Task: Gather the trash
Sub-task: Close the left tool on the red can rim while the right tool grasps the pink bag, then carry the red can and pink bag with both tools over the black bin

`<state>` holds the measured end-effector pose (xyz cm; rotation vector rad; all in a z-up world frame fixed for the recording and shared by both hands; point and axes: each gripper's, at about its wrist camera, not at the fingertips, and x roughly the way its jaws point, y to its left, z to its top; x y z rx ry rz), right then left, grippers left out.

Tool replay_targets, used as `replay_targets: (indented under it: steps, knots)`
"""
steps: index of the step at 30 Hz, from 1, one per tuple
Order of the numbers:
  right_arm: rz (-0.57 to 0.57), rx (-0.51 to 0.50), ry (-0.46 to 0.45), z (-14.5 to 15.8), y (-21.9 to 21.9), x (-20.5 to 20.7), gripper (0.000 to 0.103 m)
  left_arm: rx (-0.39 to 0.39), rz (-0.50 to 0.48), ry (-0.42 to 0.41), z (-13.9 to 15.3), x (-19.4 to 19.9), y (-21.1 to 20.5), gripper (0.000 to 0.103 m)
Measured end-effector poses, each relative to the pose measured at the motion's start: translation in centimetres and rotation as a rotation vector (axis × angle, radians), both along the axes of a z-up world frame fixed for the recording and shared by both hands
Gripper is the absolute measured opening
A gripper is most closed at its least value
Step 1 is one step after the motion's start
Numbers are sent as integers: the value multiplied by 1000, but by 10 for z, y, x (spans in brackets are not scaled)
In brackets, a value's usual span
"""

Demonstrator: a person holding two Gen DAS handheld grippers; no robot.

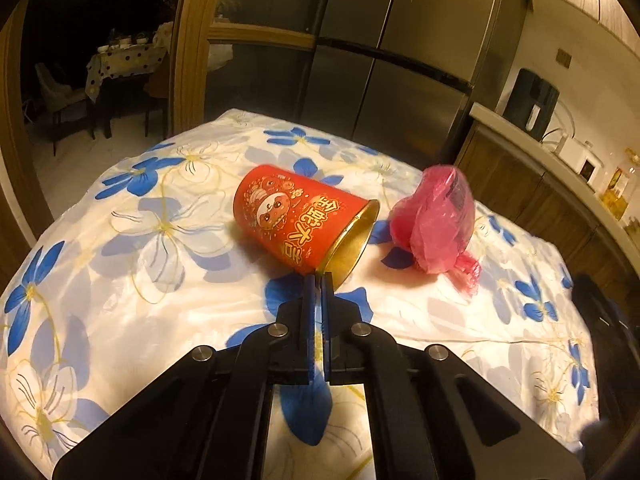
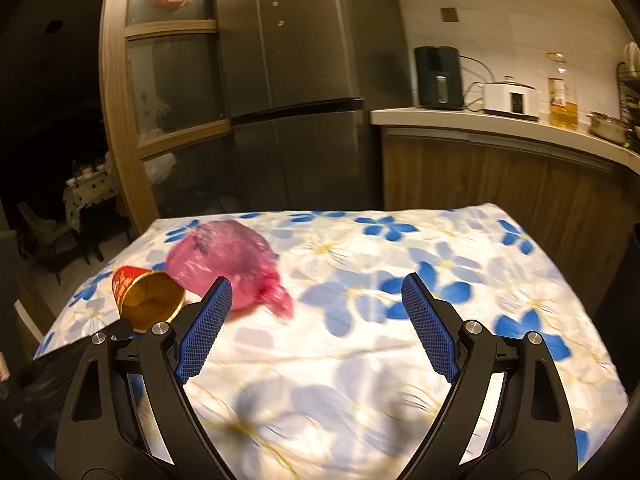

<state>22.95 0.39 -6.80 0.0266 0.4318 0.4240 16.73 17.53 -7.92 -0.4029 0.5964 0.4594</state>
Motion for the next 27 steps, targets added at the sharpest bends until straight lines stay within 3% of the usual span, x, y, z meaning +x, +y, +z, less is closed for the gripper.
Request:
replay_targets:
  steps: [8,17,20,22,25,27]
  knots:
    - [100,-5,-6,-4,62,20,85,29,31,-67,17,-23,14,2]
    - [99,-46,51,-14,102,46,83,36,24,-74,18,-22,28,2]
    - [98,-71,95,-20,108,55,62,28,18,-78,16,-21,32,2]
    - [100,-71,128,-24,107,60,36,17,12,-84,15,-21,35,2]
    - [104,-45,156,-27,102,65,10,12,5,-94,15,-22,37,2]
    - [110,-35,159,-27,100,66,3,5,-4,-100,15,-22,37,2]
